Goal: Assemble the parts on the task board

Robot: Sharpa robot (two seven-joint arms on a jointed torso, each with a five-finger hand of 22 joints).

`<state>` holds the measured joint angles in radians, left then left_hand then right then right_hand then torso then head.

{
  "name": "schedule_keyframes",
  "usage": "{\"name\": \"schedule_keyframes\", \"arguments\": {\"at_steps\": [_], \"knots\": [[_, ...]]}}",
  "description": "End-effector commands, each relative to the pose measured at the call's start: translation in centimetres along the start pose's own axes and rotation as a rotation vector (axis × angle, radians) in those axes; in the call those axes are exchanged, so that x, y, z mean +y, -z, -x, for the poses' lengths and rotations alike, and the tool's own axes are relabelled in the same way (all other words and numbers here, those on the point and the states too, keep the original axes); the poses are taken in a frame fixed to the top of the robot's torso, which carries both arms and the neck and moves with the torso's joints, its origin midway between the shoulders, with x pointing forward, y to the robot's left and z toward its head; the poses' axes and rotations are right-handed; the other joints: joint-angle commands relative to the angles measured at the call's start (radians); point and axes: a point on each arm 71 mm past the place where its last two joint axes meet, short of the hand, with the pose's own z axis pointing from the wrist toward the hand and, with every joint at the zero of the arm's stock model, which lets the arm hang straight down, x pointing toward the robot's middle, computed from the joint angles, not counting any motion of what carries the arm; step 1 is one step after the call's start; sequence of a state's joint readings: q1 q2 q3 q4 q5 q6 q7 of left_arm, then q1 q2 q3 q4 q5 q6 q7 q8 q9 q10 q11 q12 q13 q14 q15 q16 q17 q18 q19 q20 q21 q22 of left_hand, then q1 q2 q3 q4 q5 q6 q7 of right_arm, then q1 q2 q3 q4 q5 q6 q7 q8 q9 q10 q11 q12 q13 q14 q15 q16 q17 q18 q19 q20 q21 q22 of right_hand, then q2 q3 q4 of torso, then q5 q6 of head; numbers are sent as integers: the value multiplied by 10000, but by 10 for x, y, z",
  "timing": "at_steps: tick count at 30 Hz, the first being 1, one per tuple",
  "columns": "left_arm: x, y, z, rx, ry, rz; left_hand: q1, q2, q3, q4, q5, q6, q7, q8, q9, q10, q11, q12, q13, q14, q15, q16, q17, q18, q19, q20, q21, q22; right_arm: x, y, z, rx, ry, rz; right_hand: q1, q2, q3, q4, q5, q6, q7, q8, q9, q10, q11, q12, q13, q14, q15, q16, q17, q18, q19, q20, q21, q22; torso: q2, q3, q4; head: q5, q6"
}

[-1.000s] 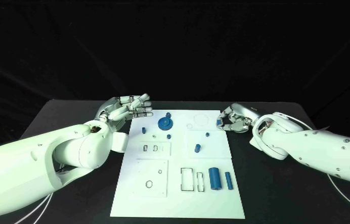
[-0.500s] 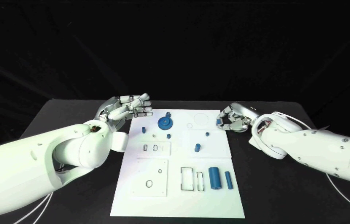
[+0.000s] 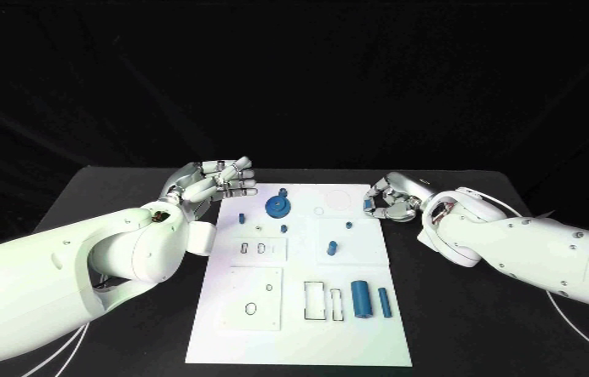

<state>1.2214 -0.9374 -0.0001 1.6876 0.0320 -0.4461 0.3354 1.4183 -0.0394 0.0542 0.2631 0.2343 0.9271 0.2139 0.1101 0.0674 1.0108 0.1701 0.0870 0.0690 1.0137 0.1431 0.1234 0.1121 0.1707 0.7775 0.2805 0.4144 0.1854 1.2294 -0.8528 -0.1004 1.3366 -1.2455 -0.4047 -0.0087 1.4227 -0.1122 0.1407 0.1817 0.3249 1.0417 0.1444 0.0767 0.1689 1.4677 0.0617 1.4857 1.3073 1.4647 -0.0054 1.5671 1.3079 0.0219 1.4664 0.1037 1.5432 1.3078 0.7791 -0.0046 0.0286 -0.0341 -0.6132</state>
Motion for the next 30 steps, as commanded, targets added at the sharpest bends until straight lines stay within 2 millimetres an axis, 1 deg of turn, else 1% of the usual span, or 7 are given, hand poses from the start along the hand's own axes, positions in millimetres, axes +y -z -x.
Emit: {"name": "schedule_keyframes", "arguments": {"at_steps": [1, 7, 10, 13, 20, 23, 30], "knots": [[-1, 0, -2, 214, 79, -22, 98, 36, -42, -39, -43, 46, 30, -66, -11, 0, 62, -31, -14, -60, 16, -35, 16, 94, -65, -13, 29, 16, 1, 0, -1, 27, 111, 7, 15, 28, 131, -18, -38, 72, -36, 35, 11, 267, -29, -25, 1687, 1061, -35, 37, 2629, -137, 828, -34, 33, 2404, -5, -6, 3, 5, -15], [-1, 0, -2, 215, 79, -18, 98, 36, -42, -39, -43, 46, 30, -66, -11, 0, 62, -31, -14, -60, 16, -35, 16, 94, -65, -13, 29, 16, 1, -1, -1, 5, 116, 25, 118, 237, 386, -113, -196, 605, -253, 342, 138, 323, -205, 31, 1748, 1061, -162, 37, 2629, -143, 849, -107, 54, 2427, -4, -4, 0, -3, -26], [-1, 0, -2, 211, 78, -13, 102, 42, -43, -39, -43, 38, 34, -79, -12, -8, 66, -46, -15, -62, 19, -45, 18, 94, -76, -10, 33, 16, 2, -1, -1, -47, 149, 68, 240, 352, 584, -270, -532, 862, -403, 536, 230, 361, -343, 64, 1786, 1061, -287, 37, 2629, -160, 892, -222, 103, 2474, -1, -1, 1, 4, -25], [0, 0, -2, 199, 74, -1, 105, 43, -42, -40, -43, 38, 34, -80, -12, -9, 66, -48, -15, -62, 19, -47, 18, 94, -77, -10, 33, 16, 3, -1, 0, -206, 182, 108, 339, 451, 767, -417, -723, 944, -475, 634, 287, 377, -409, 72, 1798, 1061, -352, 37, 2629, -173, 926, -293, 141, 2510, -6, 0, -1, 8, -39], [0, 0, -1, 178, 67, 9, 132, 63, -30, -52, -39, 38, 32, -91, -12, -12, 68, -61, -15, -62, 21, -58, 21, 95, -88, -8, 38, 18, 9, 1, 2, -642, 183, 315, 320, 481, 865, -488, -776, 921, -479, 665, 315, 379, -422, 67, 1796, 1061, -374, 37, 2629, -194, 980, -328, 203, 2565, -12, -2, 15, -11, -39], [0, -1, 0, 164, 62, 13, 132, 63, -30, -52, -39, 38, 32, -91, -12, -12, 68, -61, -15, -62, 21, -58, 21, 95, -88, -8, 38, 18, 16, 3, 3, -738, 70, 414, 172, 433, 850, -452, -753, 881, -467, 664, 323, 376, -413, 58, 1789, 1061, -370, 37, 2629, -204, 1005, -336, 231, 2591, -38, -3, -13, 19, -50], [0, -2, 2, 128, 50, 26, 154, 76, -20, -62, -36, 40, 30, -96, -11, -10, 66, -68, -14, -61, 22, -65, 23, 95, -95, -6, 42, 19, 52, 7, 5, -686, -261, 770, -143, 383, 827, -342, -606, 824, -464, 672, 343, 371, -408, 42, 1775, 1061, -366, 37, 2629, -219, 1044, -339, 276, 2630, -148, -53, -53, 111, -91]]}}
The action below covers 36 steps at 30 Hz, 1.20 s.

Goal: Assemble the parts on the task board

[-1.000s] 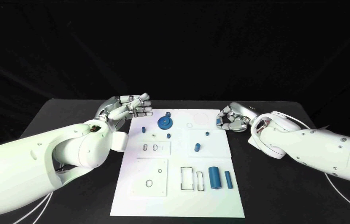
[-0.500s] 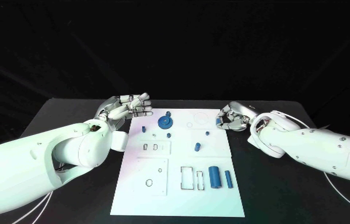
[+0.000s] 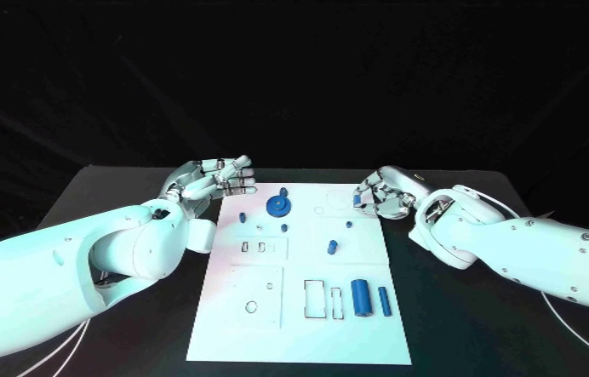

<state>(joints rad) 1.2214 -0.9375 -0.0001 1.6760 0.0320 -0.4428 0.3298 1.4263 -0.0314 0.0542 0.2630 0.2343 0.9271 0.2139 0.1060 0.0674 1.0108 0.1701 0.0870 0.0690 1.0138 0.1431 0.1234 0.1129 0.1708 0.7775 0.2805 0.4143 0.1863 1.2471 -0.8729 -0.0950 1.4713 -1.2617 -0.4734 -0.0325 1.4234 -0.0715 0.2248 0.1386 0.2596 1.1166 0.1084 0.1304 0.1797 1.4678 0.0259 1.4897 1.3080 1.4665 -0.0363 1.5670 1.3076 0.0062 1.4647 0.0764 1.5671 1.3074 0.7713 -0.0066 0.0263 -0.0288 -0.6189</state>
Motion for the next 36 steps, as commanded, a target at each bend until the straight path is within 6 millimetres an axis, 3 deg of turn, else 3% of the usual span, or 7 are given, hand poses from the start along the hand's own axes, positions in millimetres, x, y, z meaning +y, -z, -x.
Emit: {"name": "schedule_keyframes", "arguments": {"at_steps": [1, 5, 10, 19, 25, 28, 36], "knots": [[0, -1, -2, 200, 73, -22, 74, -4, -21, -62, -36, 40, 30, -55, -11, -10, 66, -69, -14, -61, 22, -65, 15, 95, -95, -6, 43, 10, 18, -1, -1, -115, 16, -34, -178, -22, -13, 101, 61, 71, -104, 137, 237, 370, -50, 1, 1768, 1043, -58, 38, 2632, -62, 1061, -66, 37, 2634, -98, -40, -32, 92, -60], [1, -4, -2, 172, 60, -3, 74, -4, -21, -62, -36, 40, 30, -55, -11, -10, 66, -69, -14, -61, 22, -65, 15, 95, -95, -6, 43, 10, 50, -7, -12, 107, -83, 353, -284, -19, -1, 138, 184, 64, -114, 151, 251, 392, -59, 21, 1791, 1043, -63, 38, 2632, -62, 1061, -69, 37, 2634, -177, -73, -27, 194, -136], [3, -7, -2, 138, 41, 16, 88, 1, -16, -70, -36, 44, 25, -58, -10, -6, 64, -71, -13, -58, 21, -68, 17, 95, -99, -5, 45, 11, 93, -16, -31, 386, -92, 916, -416, -51, 18, 162, 490, 67, -129, 180, 277, 402, -72, 26, 1799, 1043, -76, 38, 2632, -62, 1061, -79, 37, 2634, -250, -119, 25, 339, -264], [4, -8, -2, 103, 24, 21, 96, 3, -14, -75, -36, 47, 21, -59, -10, -2, 62, -73, -12, -55, 20, -70, 18, 95, -102, -4, 47, 12, 133, -24, -61, 970, 469, 1592, -470, -66, 9, 176, 545, 60, -129, 184, 283, 414, -73, 38, 1813, 1043, -79, 38, 2632, -62, 1061, -82, 37, 2634, -317, -204, 63, 438, -461], [4, -8, -2, 84, 16, 15, 96, 3, -14, -75, -36, 47, 21, -59, -10, -2, 62, -73, -12, -55, 20, -70, 18, 95, -102, -4, 47, 12, 143, -26, -84, 1269, 782, 1769, -488, -71, 5, 182, 557, 58, -129, 185, 285, 412, -72, 34, 1810, 1043, -79, 38, 2632, -62, 1061, -82, 37, 2634, -296, -180, 56, 524, -525], [4, -8, -2, 88, 17, 13, 101, 3, -14, -78, -37, 50, 20, -61, -9, 1, 61, -75, -12, -51, 19, -71, 20, 95, -105, -3, 49, 12, 147, -26, -98, 1412, 929, 1806, -509, -82, 0, 186, 578, 57, -130, 187, 288, 398, -72, 16, 1791, 1043, -79, 38, 2632, -62, 1061, -83, 37, 2634, -304, -186, 64, 581, -555], [4, -8, -2, 85, 16, 15, 103, 3, -14, -79, -37, 50, 20, -61, -9, 2, 61, -75, -11, -50, 18, -72, 20, 95, -106, -3, 49, 12, 152, -26, -117, 1694, 1179, 1832, -550, -127, -21, 186, 592, 46, -127, 187, 291, 398, -72, 16, 1792, 1043, -79, 38, 2632, -62, 1061, -84, 37, 2634, -278, -172, 59, 656, -629]]}}
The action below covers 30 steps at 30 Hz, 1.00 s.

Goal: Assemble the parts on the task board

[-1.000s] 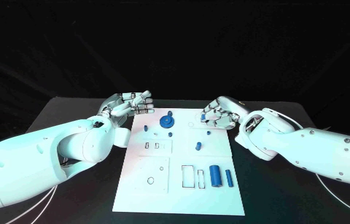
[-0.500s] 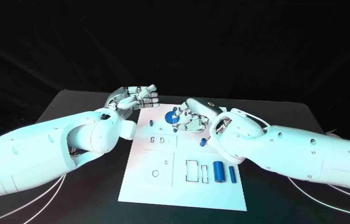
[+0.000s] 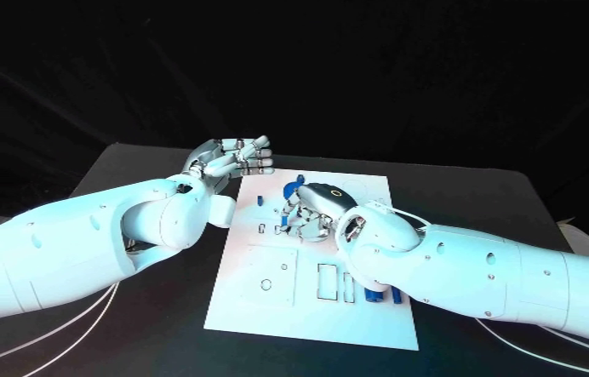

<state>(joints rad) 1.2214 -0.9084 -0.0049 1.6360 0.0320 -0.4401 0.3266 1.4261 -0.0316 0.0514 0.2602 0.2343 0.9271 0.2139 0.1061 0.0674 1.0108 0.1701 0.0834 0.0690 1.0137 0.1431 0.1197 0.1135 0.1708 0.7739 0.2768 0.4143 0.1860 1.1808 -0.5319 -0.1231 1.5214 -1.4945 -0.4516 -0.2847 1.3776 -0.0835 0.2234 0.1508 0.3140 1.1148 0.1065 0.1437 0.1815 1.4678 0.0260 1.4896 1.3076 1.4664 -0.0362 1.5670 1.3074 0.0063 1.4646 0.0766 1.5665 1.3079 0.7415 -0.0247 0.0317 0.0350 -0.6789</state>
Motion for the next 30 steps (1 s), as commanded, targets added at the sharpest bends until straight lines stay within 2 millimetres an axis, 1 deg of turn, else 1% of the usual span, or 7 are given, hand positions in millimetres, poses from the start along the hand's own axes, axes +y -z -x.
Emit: {"name": "schedule_keyframes", "arguments": {"at_steps": [1, 7, 11, 14, 16, 25, 30], "knots": [[-1, 0, -2, 159, 58, -58, 106, 4, 14, -52, -38, 51, 19, -64, -9, 4, 60, -40, -11, -49, 18, -36, 16, 94, -73, 35, 49, 14, 0, -1, -5, 192, 617, -47, -92, -7, -8, 64, 48, 64, -108, 54, 273, 398, -72, 17, 1796, 1044, -80, 38, 2634, -63, 1062, -87, 43, 2629, 14, 6, 0, 22, -38], [-1, 0, -2, 164, 60, -53, 108, 3, 13, -53, -38, 52, 19, -65, -9, 5, 60, -41, -11, -48, 18, -37, 16, 93, -75, 36, 49, 14, -2, -3, -10, 332, 752, -152, -119, -31, -20, 66, 44, 45, -101, 46, 272, 404, -68, 23, 1804, 1044, -79, 38, 2634, -63, 1062, -87, 43, 2629, 15, 16, -16, 53, -95], [-1, 0, -3, 175, 64, -52, 108, 3, 13, -53, -38, 52, 19, -65, -9, 5, 60, -41, -11, -48, 18, -37, 16, 93, -75, 36, 49, 14, -3, -3, -14, 462, 800, -227, -134, -52, -29, 62, 39, 26, -95, 37, 270, 400, -65, 19, 1800, 1044, -77, 38, 2634, -63, 1062, -87, 43, 2629, 5, 15, -12, 14, -136], [-1, 0, -3, 180, 65, -52, 108, 3, 13, -53, -38, 52, 19, -65, -9, 5, 60, -41, -11, -48, 18, -37, 16, 93, -75, 36, 49, 14, -4, -3, -16, 497, 835, -288, -134, -52, -29, 62, 39, 26, -95, 37, 270, 400, -65, 19, 1800, 1044, -77, 38, 2634, -63, 1062, -87, 43, 2629, 6, 19, -15, 25, -128], [-1, 0, -3, 186, 67, -51, 108, 3, 13, -53, -38, 52, 19, -65, -9, 5, 60, -41, -11, -48, 18, -37, 16, 93, -75, 36, 49, 14, -5, -3, -17, 492, 863, -333, -142, -62, -33, 60, 36, 17, -92, 33, 269, 400, -63, 19, 1800, 1044, -76, 38, 2634, -63, 1062, -86, 43, 2629, 4, 18, -4, 17, -133], [-1, 0, -2, 188, 68, -34, 108, 3, 13, -53, -38, 52, 19, -65, -9, 5, 60, -41, -11, -48, 18, -37, 16, 93, -75, 36, 49, 14, -7, -3, -18, 507, 934, -411, -179, -105, -52, 56, 21, -19, -76, 17, 266, 378, -50, -9, 1773, 1044, -68, 38, 2634, -63, 1062, -83, 43, 2629, 11, 7, -8, 19, -149], [-1, 0, -2, 192, 69, -30, 108, 3, 13, -53, -38, 52, 19, -65, -9, 5, 60, -41, -11, -48, 18, -37, 16, 93, -75, 36, 49, 14, -7, -4, -19, 540, 949, -416, -206, -126, -62, 58, 6, -51, -61, 1, 261, 367, -40, -21, 1761, 1044, -61, 38, 2634, -63, 1062, -79, 43, 2629, 8, 13, 1, 41, -159]]}}
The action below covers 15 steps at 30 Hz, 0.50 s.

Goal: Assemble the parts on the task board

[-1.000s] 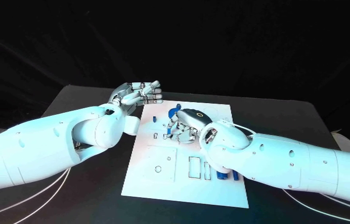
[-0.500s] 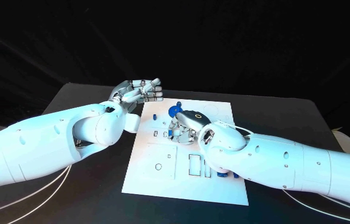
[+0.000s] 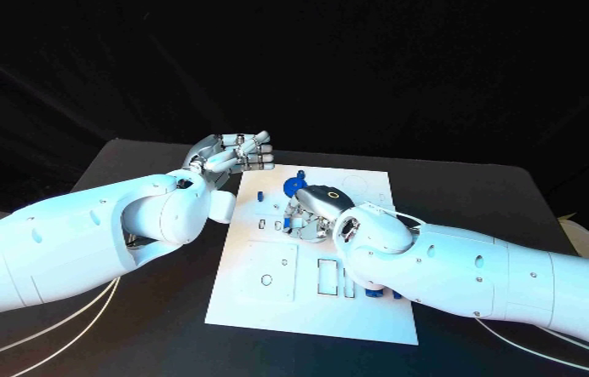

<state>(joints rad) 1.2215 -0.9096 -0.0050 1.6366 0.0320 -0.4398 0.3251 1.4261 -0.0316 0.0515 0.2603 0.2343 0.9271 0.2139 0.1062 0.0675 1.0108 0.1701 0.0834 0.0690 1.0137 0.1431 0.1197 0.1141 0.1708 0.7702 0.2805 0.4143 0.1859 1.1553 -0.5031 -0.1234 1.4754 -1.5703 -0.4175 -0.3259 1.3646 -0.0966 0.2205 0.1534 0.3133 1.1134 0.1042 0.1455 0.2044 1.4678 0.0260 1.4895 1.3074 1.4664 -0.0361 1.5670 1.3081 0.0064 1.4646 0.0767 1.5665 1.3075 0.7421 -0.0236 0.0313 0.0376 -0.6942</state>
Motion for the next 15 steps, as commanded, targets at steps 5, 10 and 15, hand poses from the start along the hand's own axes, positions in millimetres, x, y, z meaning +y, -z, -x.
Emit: {"name": "schedule_keyframes", "arguments": {"at_steps": [5, 10, 15], "knots": [[-1, 0, -2, 188, 68, -41, 108, 4, 13, -54, -38, 52, 19, -65, -9, 5, 60, -41, -11, -48, 18, -37, 10, 94, -39, -1, 49, 15, -2, 0, -5, 293, 264, -149, -181, -89, -83, 46, -30, -181, 28, -93, 3, 305, 14, -94, 1692, 1044, -22, 38, 2627, -55, 1040, -57, 17, 2611, 1, -4, 1, 29, -14], [-1, 0, -2, 186, 68, -37, 108, 4, 13, -54, -38, 52, 19, -65, -9, 5, 60, -41, -11, -48, 18, -37, 10, 94, -39, -1, 49, 15, -2, -1, -5, 276, 267, -171, -290, -192, -140, 71, -48, -376, 115, -199, -42, 258, 89, -146, 1643, 1044, 37, 38, 2627, -48, 1020, -14, -7, 2592, 5, 2, -4, 33, -18], [-1, 0, -2, 191, 69, -30, 108, 4, 13, -54, -38, 52, 19, -65, -9, 5, 60, -41, -11, -48, 18, -37, 10, 94, -39, -1, 49, 15, -1, -1, -5, 242, 245, -93, -483, -328, -254, 145, -126, -639, 235, -339, -103, 178, 197, -232, 1561, 1041, 129, 32, 2615, -37, 991, 59, -43, 2564, 3, 3, -2, 33, -8]]}}
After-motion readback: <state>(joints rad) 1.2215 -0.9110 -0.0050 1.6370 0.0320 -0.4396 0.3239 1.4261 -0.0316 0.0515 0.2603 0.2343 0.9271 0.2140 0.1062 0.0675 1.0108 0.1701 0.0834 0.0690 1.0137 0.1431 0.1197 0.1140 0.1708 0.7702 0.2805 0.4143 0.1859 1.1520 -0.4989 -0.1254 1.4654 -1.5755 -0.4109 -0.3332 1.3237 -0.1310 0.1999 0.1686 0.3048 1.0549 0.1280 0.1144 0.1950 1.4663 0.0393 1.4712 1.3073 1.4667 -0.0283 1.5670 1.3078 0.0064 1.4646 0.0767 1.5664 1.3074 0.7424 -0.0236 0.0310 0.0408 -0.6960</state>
